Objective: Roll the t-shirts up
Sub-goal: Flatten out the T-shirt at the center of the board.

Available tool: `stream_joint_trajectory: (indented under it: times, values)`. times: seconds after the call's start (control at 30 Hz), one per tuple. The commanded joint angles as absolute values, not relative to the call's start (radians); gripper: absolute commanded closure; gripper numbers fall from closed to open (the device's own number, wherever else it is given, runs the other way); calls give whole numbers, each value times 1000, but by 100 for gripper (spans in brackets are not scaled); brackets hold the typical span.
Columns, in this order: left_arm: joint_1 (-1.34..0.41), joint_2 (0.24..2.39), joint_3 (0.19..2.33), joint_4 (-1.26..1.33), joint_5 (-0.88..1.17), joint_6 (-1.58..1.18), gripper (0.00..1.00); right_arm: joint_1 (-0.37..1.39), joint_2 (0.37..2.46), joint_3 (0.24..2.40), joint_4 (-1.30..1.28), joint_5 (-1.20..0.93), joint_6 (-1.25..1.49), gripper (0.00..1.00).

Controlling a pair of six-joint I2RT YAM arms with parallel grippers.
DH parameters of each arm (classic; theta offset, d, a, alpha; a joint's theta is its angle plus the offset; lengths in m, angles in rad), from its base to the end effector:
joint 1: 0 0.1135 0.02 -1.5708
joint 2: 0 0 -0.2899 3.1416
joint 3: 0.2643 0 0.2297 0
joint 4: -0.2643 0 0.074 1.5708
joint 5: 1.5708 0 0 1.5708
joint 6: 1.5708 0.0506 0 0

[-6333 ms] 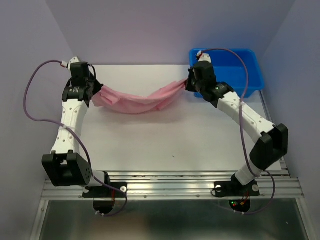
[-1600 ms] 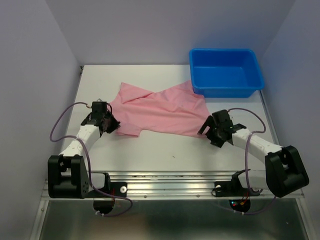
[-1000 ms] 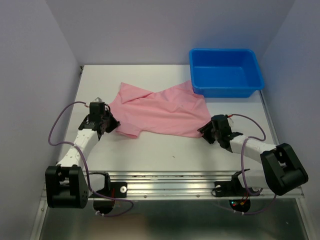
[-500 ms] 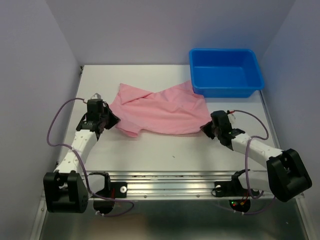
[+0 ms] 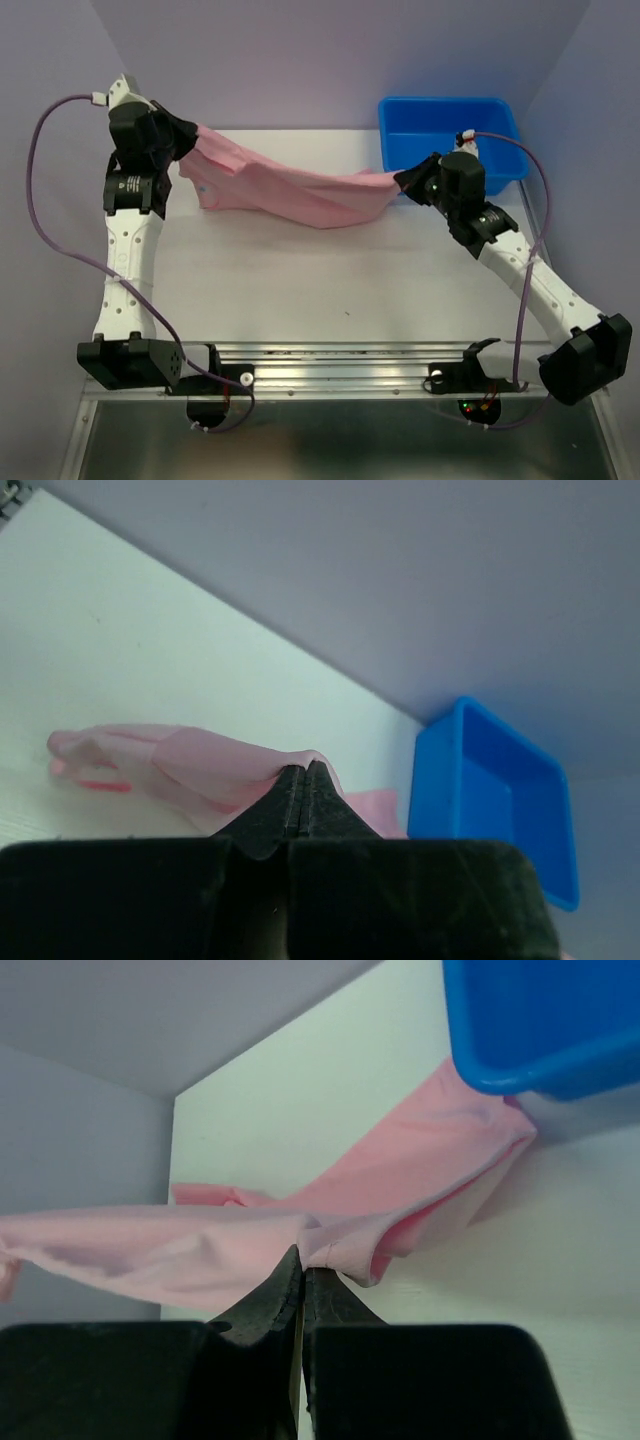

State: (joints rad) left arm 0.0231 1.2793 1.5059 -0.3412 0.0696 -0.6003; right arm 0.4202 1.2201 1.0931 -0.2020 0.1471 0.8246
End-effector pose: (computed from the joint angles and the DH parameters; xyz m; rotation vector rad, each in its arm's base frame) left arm 0.2629 0.0026 0.4852 -0.4734 1.6422 -0.4905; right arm 0.2453 0.1015 0.3771 0.4939 1.8958 0.6987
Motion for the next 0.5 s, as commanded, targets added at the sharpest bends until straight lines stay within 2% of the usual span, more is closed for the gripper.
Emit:
stream_joint_trajectory:
  times: [0.0,0.13,0.47]
  values:
    - [55,1321,1656,-344,32,-604,100,428,1259,1234,-280,-6,620,99]
    - [57,1318,1729,-344,11,-604,100,428,1285,1285,-334,-121,537,99]
    - [61,1206,1876,-446,-94,-489,100,428,1186,1473,-511,-284,356,99]
